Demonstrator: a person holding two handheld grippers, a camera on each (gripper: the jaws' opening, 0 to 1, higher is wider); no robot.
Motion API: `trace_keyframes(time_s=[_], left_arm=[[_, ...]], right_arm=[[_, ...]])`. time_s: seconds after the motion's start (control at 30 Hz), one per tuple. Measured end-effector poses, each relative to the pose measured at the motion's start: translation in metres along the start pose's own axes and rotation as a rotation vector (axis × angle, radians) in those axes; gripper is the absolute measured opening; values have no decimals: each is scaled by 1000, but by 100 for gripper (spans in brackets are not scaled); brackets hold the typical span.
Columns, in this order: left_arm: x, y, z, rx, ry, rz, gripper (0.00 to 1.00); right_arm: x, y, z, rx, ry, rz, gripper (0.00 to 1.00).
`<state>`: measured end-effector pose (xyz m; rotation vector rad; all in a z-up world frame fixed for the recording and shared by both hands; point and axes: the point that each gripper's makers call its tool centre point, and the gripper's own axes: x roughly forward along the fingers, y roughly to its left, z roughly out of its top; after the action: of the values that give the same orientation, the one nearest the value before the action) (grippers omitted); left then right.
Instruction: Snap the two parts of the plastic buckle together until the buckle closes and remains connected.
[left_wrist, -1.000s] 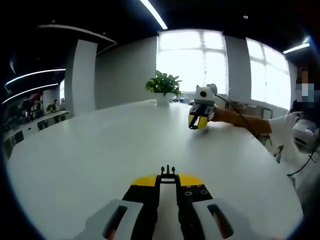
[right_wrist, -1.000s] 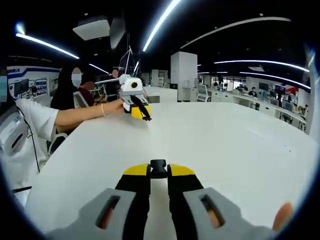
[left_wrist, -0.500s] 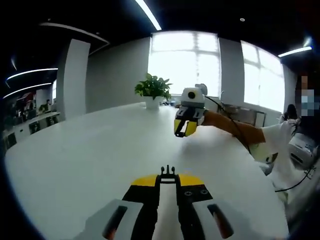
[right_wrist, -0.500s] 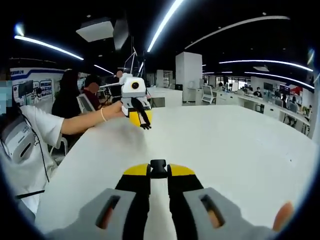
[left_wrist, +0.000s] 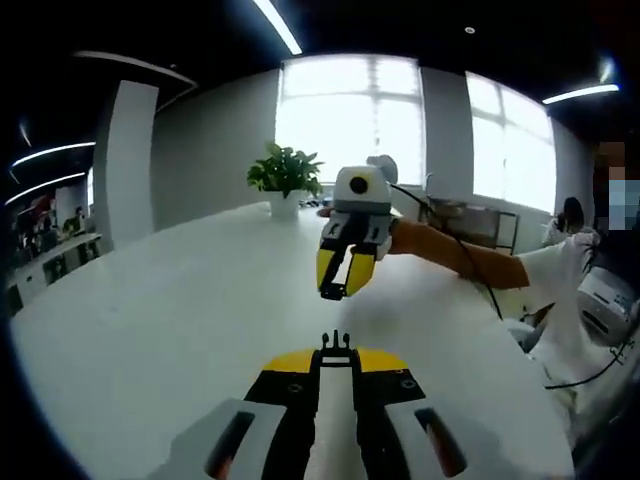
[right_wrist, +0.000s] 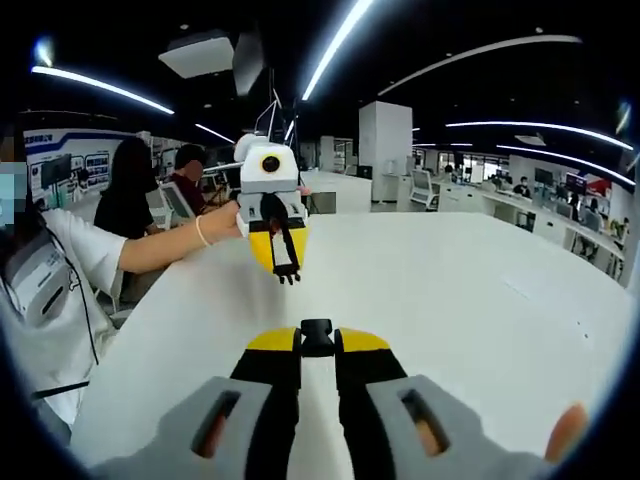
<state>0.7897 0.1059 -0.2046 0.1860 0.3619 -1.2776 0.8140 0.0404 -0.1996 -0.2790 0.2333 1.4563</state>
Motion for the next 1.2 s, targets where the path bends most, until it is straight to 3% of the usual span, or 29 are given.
trace_keyframes(time_s=[0.67,1.2], left_arm=[[33,-11,14,29,16,-47,12],[30,-9,1,2,2,-43,12]], right_arm=[[12,15,-2,15,-42,79,13],[13,21,-4,4,-37,87,13]])
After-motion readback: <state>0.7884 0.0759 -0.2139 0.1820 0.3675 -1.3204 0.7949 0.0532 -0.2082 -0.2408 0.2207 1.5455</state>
